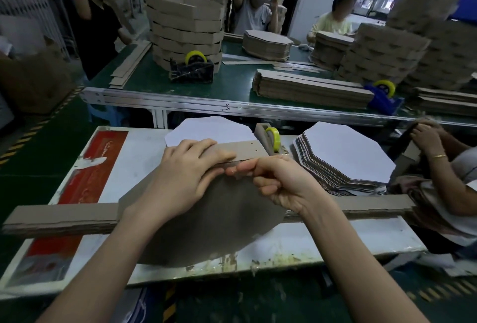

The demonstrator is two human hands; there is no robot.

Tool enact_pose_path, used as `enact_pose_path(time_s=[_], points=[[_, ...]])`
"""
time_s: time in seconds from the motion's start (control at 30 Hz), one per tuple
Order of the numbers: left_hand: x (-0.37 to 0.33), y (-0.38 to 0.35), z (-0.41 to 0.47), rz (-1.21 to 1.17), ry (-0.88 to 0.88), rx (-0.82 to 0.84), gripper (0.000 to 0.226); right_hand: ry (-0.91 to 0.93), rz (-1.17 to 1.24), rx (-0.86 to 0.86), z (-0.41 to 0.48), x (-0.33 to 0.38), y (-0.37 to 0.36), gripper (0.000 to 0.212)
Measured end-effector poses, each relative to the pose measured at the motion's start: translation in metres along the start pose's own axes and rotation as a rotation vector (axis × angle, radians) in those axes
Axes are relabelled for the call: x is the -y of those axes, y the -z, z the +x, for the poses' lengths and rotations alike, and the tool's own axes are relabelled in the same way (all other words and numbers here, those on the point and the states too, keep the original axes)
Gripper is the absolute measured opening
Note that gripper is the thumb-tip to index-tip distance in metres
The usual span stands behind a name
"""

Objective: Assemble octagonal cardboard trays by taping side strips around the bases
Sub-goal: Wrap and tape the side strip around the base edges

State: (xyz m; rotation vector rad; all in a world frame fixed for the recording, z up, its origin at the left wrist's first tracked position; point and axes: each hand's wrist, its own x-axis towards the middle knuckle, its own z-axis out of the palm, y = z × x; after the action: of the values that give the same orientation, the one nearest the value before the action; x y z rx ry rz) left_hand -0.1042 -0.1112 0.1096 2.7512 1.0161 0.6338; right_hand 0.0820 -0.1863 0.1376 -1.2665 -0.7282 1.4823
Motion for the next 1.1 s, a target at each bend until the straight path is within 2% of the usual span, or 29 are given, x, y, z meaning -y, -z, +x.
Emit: enact_pose_path(time_s=[0.1,0.2,0.33,0.5,0.57,0.67,0.7,0.77,0.83,0.9,0.97,1.1], points=[[0.000,0.000,0.000,0.023,0.007,0.022,0.050,0.011,-0.058,-0.011,0.000,-0.004,0.002,0.046],[-0.002,-0.002,0.000,0.022,0.008,0.025,0.053,0.030,-0.217,-0.039,0.002,-0.005,0.004,0.045],[-0.003,-0.004,0.000,0.024,0.010,0.037,0.049,0.040,-0.357,-0.036,0.007,-0.002,0.006,0.048],[0.002,-0.005,0.005,-0.011,0.015,0.039,0.042,0.015,-0.590,0.001,0.010,0.012,0.009,0.040],[0.006,-0.005,0.006,-0.031,0.046,0.051,0.040,0.040,-0.628,-0.035,0.008,0.017,0.013,0.042],[0.005,-0.004,0.006,-0.057,0.057,0.071,0.040,0.298,-0.483,-0.217,0.014,0.026,0.020,0.045],[0.003,-0.004,0.006,-0.061,0.052,0.078,0.042,0.412,-0.492,-0.296,0.019,0.028,0.022,0.044],[0.000,-0.003,0.007,-0.077,0.056,0.081,0.044,0.568,-0.682,-0.416,0.031,0.031,0.024,0.032],[-0.003,-0.002,0.008,-0.125,0.079,0.061,0.041,0.553,-0.909,-0.348,0.042,0.027,0.026,0.019],[-0.006,-0.001,0.011,-0.196,0.136,0.002,0.038,0.446,-1.013,-0.240,0.049,0.019,0.028,0.026],[-0.013,-0.002,0.017,-0.232,0.203,-0.091,0.041,0.405,-0.994,-0.209,0.049,0.014,0.027,0.043],[-0.023,-0.006,0.022,-0.134,0.175,-0.182,0.044,0.410,-0.971,-0.227,0.052,0.014,0.027,0.048]])
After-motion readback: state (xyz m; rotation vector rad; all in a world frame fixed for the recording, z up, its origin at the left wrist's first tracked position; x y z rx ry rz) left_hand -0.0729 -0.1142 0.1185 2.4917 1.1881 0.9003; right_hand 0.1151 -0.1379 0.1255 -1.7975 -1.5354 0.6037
